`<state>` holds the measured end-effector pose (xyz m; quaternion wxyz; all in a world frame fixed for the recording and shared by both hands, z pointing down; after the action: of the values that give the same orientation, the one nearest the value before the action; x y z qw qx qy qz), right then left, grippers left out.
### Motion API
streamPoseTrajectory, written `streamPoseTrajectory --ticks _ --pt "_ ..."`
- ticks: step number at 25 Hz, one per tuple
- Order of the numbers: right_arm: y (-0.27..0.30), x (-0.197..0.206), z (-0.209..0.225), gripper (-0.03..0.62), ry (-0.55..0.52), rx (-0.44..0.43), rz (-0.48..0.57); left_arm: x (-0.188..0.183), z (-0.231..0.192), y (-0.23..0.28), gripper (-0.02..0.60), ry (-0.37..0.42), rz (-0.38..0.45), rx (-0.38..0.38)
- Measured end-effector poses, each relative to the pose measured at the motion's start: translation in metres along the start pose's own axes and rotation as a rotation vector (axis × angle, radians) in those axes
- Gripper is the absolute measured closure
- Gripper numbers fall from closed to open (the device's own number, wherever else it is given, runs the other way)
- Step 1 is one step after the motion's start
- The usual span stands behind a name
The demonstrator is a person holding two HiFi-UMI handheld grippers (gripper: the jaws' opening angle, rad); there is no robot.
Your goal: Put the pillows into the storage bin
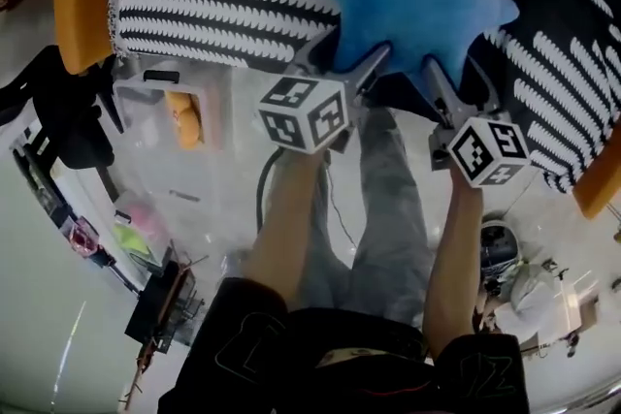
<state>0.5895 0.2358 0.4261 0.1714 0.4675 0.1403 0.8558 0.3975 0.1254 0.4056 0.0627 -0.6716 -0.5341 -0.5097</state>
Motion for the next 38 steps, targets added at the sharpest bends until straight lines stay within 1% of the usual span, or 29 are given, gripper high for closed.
streamPoseTrajectory --ticks 4,7,9,18,22,28,34,36,38 --pt "0.025 0.003 -0.027 0.306 -0.077 -0.072 -0.057 0.007 -0.027 -0.029 0.233 -0.060 0.075 -0.072" --pt "0.023 -0.010 -0.025 0.306 -0.124 -0.114 -0.094 0.009 -0.016 -0.034 0.233 -0.099 0.119 -0.113" --pt "0.023 -0.013 -0.033 0.306 -0.150 -0.137 -0.112 0.011 -0.016 -0.044 0.235 -0.122 0.145 -0.137" --pt "0.077 0.019 -0.139 0.306 -0.295 -0.278 -0.229 0.027 -0.089 -0.142 0.238 -0.252 0.283 -0.276" --pt "0.097 0.052 -0.206 0.306 -0.382 -0.345 -0.301 0.051 -0.129 -0.206 0.238 -0.339 0.357 -0.338" --pt "0.121 0.098 -0.279 0.306 -0.503 -0.457 -0.406 0.094 -0.166 -0.275 0.239 -0.460 0.466 -0.441" --pt "0.144 0.156 -0.362 0.306 -0.604 -0.555 -0.520 0.138 -0.210 -0.352 0.239 -0.568 0.556 -0.538" --pt "0.153 0.175 -0.388 0.306 -0.648 -0.601 -0.567 0.154 -0.222 -0.374 0.239 -0.615 0.593 -0.580" --pt "0.160 0.201 -0.417 0.306 -0.695 -0.655 -0.626 0.176 -0.231 -0.401 0.239 -0.672 0.630 -0.638"
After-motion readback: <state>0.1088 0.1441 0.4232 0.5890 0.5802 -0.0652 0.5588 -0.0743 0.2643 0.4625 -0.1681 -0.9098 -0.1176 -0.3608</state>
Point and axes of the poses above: the fingertips, and each gripper's own axes: y forward along the fingers, z to its right, x out of its underside, the point moved 8 cm from there along -y, backward along the fingers, and after that the axes turned 4 degrees about z, right-handed, at the moved point
